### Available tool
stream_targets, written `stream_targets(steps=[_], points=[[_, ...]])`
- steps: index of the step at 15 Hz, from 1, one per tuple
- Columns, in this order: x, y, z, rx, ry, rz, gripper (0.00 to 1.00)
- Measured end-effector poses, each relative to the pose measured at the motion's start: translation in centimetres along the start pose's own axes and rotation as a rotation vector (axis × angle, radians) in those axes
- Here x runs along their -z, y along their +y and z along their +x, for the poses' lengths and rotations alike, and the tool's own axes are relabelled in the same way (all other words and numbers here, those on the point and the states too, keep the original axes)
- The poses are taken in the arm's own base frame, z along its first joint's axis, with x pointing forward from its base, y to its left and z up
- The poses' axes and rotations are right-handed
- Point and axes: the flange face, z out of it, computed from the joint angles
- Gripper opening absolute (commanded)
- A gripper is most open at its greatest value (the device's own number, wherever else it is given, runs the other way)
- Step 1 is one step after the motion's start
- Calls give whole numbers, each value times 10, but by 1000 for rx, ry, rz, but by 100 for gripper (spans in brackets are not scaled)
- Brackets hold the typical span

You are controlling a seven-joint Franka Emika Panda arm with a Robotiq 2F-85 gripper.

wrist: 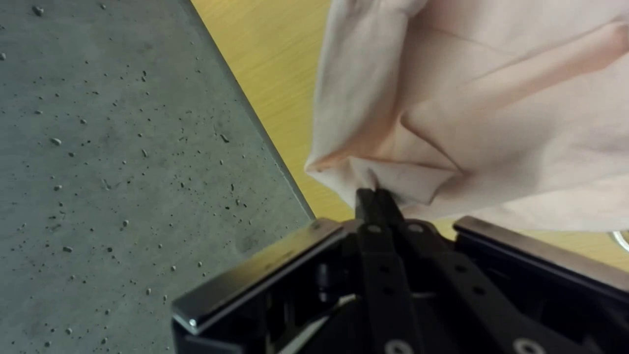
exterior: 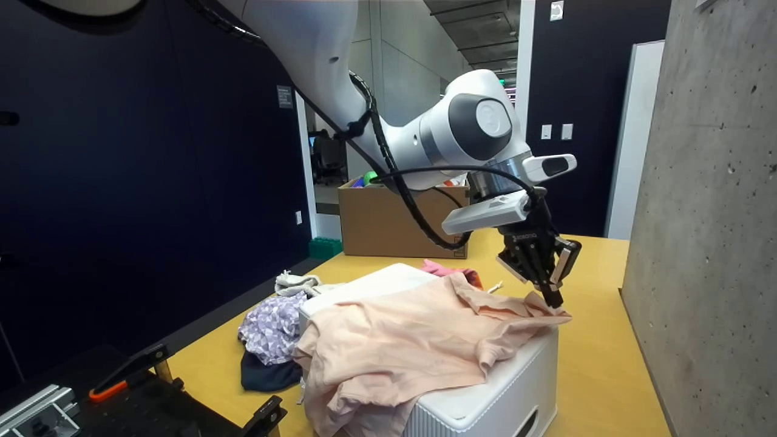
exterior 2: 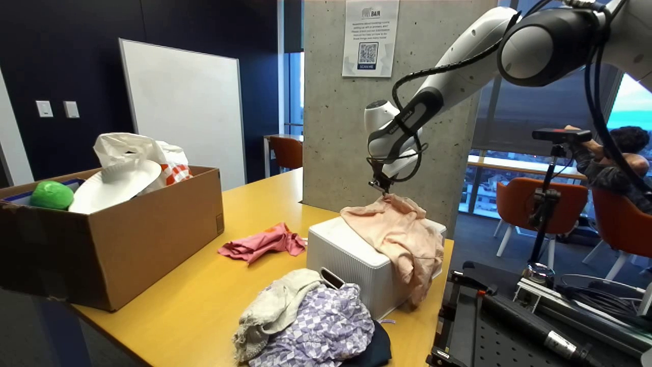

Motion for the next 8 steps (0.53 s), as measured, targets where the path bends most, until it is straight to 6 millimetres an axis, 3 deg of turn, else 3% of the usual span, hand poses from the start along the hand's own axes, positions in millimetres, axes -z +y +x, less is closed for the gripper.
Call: stream_targets(steps=[1, 3, 8], points=[[0, 3, 2, -5, 0, -10, 26], [2, 7, 4, -14, -6, -20, 34], [17, 11, 12, -47, 17, -20, 70]])
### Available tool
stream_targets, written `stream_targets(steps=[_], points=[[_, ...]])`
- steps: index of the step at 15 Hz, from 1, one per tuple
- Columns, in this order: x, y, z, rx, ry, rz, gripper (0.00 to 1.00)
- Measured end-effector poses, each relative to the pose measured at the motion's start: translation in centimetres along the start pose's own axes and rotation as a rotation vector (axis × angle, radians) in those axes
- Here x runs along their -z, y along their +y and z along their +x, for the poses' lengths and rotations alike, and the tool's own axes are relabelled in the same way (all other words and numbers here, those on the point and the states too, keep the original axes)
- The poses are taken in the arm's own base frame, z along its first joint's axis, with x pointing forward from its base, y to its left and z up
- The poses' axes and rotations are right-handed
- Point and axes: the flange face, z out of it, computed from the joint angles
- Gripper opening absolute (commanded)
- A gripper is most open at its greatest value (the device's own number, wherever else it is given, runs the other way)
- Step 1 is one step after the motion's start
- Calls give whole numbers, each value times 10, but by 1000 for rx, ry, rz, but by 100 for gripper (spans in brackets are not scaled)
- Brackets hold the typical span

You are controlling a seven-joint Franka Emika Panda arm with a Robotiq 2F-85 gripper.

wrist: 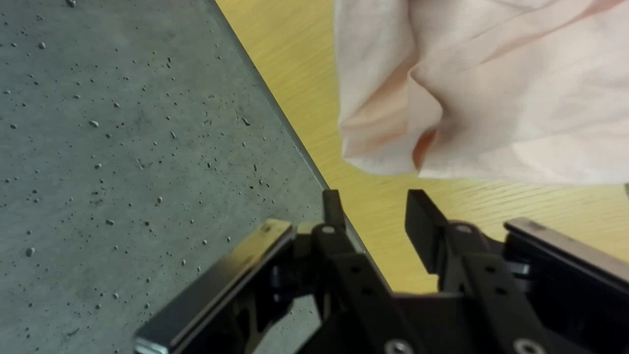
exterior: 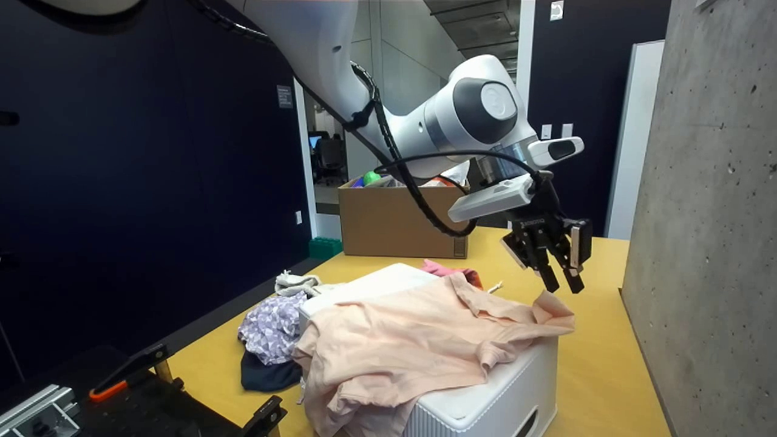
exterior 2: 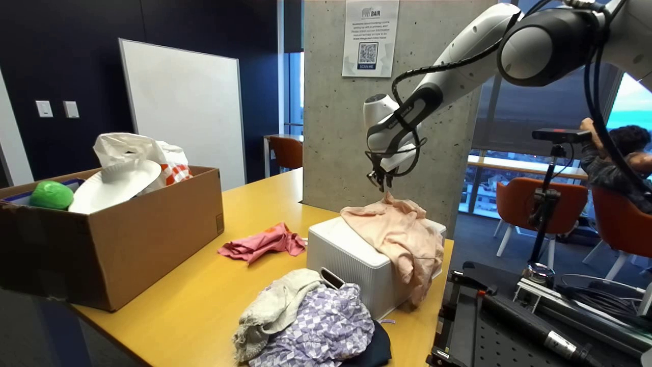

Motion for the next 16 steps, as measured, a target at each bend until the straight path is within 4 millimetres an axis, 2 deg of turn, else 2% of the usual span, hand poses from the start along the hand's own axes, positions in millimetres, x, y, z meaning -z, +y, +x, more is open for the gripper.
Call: stream_targets(steps=[4, 6, 9, 11, 13, 16], points=[[38, -6, 3, -42, 29, 54, 99], [56, -23, -8, -63, 12, 127, 100], [76, -54, -35, -100, -25, 249, 100], [85, -65, -53, -121, -33, 310, 100], [85, -70, -72, -148, -46, 354, 100], [74, -77, -103, -174, -96, 389, 100]])
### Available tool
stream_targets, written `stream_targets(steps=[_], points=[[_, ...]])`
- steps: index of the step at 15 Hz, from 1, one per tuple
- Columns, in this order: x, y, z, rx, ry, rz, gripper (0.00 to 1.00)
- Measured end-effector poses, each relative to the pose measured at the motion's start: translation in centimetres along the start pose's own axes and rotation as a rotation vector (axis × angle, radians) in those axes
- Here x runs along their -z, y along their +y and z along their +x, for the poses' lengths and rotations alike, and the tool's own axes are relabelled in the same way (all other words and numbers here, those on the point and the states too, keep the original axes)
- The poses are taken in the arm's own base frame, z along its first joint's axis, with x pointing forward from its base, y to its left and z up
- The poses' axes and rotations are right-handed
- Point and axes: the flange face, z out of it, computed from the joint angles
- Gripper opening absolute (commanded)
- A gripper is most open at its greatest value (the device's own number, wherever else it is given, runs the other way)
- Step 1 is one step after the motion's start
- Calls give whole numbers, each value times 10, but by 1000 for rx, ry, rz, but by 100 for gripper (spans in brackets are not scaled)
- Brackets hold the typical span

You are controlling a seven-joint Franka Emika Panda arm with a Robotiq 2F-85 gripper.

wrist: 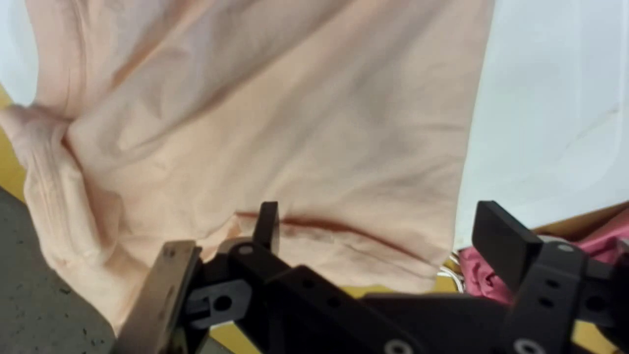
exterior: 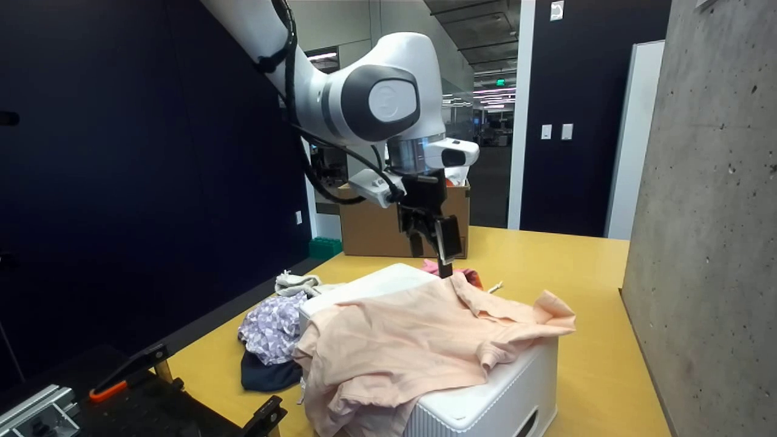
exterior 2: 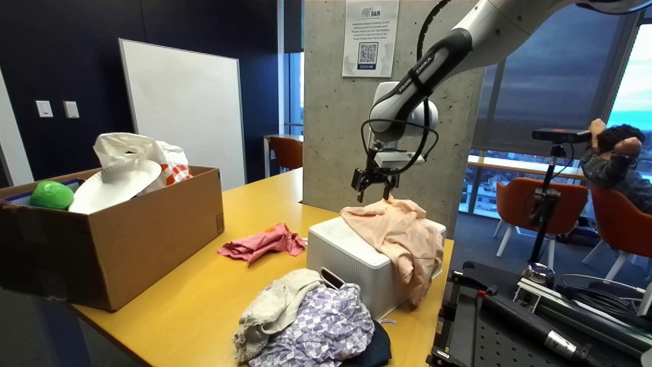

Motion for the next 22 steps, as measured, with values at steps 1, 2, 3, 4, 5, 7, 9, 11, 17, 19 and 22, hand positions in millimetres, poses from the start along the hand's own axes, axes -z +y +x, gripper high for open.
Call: stream_targets(steps=[1, 2, 3, 4, 5, 7, 9, 11, 17, 19, 22], points=[[-5, 2, -10, -1, -19, -2, 100], [-9, 4, -18, -1, -36, -6, 100], [-12, 6, -24, -2, -53, -10, 100], [-14, 9, -29, -4, -68, -14, 100], [-16, 12, -32, -5, -82, -21, 100], [-18, 19, -34, -13, -109, -34, 100], [-23, 25, -37, -21, -139, -47, 100], [-33, 29, -41, -25, -168, -59, 100], [-64, 33, -53, -24, -220, -85, 100], [-71, 34, -56, -23, -232, -91, 100], [-72, 32, -56, -20, -230, -90, 100]])
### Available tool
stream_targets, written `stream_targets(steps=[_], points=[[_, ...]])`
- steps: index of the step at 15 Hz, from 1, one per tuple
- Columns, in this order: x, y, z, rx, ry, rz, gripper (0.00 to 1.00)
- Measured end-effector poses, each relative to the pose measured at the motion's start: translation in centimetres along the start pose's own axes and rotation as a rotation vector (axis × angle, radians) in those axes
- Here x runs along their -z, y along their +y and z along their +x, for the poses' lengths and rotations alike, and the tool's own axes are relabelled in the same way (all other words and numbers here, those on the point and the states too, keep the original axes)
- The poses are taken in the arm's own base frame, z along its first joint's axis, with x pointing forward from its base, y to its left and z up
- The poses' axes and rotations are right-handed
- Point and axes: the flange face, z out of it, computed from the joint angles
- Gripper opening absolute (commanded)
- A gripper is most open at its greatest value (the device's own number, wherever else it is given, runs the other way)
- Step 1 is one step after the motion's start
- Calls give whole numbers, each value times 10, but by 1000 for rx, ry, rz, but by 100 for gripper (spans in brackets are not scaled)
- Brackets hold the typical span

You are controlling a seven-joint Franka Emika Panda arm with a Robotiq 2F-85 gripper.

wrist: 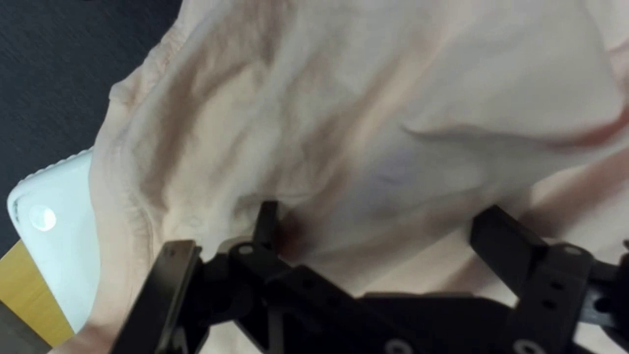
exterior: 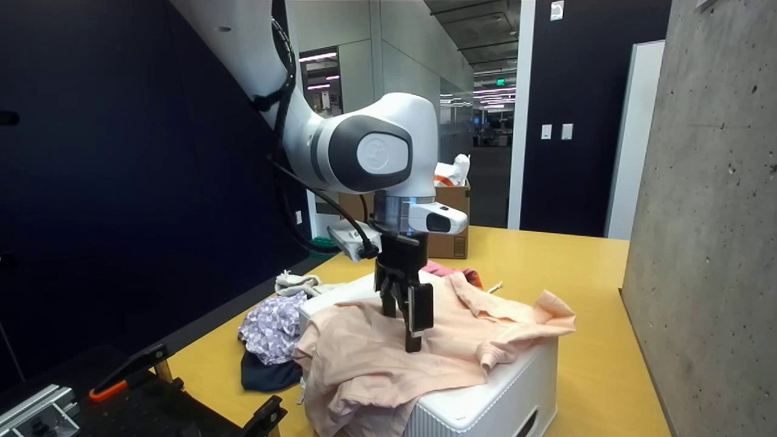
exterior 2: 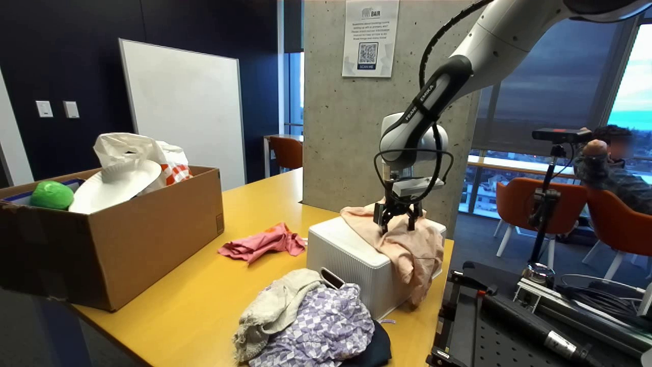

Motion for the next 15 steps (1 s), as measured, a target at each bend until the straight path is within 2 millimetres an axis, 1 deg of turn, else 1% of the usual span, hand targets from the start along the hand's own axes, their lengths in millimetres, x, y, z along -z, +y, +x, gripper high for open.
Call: stream_targets(steps=[7, 15], points=[[-4, -14, 0, 21, 2, 1, 100], [0, -28, 17, 35, 28, 4, 100]])
